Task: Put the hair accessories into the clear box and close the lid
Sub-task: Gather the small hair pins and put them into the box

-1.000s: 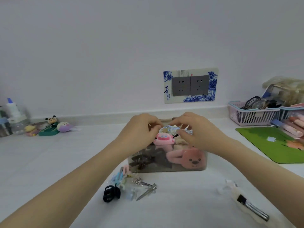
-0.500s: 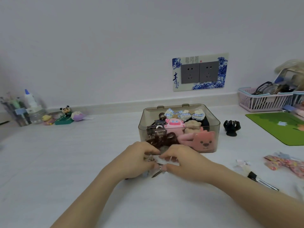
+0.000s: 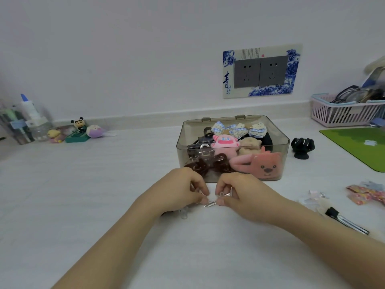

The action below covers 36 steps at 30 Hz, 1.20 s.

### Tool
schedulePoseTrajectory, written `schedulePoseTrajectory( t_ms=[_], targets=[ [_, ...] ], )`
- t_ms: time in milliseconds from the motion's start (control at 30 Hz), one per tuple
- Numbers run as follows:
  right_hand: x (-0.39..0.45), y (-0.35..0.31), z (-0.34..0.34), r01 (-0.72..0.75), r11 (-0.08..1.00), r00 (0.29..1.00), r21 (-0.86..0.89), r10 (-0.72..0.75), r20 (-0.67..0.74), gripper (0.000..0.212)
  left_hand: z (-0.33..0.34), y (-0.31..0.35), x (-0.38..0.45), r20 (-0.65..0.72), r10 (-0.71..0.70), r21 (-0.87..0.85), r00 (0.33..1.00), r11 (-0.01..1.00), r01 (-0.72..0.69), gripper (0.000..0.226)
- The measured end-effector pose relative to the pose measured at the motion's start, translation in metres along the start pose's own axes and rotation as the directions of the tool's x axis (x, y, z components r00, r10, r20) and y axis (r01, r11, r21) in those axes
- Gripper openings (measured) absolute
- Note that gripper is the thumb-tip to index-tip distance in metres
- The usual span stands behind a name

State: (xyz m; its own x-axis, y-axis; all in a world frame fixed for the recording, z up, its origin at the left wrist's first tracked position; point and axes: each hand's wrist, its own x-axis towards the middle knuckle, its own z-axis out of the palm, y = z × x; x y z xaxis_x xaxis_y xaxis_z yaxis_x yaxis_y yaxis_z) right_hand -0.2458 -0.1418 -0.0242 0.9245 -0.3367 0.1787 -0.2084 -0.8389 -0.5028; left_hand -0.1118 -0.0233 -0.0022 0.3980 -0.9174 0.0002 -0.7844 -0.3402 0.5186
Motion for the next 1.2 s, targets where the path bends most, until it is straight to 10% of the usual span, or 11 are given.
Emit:
schedulePoseTrajectory(
  t_ms=[367, 700, 1200],
  targets=[
    [-0.009, 0.005, -0.012, 0.001, 0.998, 1.000, 0.059, -0.001, 0.008, 0.019, 0.009, 0.000, -0.002, -0.066, 0.038, -0.010, 0.997, 0.999, -0.039, 0.019],
    [-0.010, 0.009, -0.029, 0.024, 0.958, 0.946, 0.285, 0.071, -0.317, 0.022, 0.004, 0.009, -0.009, -0.294, -0.034, -0.414, 0.955, 0.905, -0.095, 0.017],
    [-0.015, 0.002, -0.031, 0.191, 0.946, 0.890, 0.263, -0.054, -0.452, 0.018, -0.002, 0.028, -0.006, 0.012, -0.108, -0.905, 0.994, 0.421, 0.057, 0.028]
  ],
)
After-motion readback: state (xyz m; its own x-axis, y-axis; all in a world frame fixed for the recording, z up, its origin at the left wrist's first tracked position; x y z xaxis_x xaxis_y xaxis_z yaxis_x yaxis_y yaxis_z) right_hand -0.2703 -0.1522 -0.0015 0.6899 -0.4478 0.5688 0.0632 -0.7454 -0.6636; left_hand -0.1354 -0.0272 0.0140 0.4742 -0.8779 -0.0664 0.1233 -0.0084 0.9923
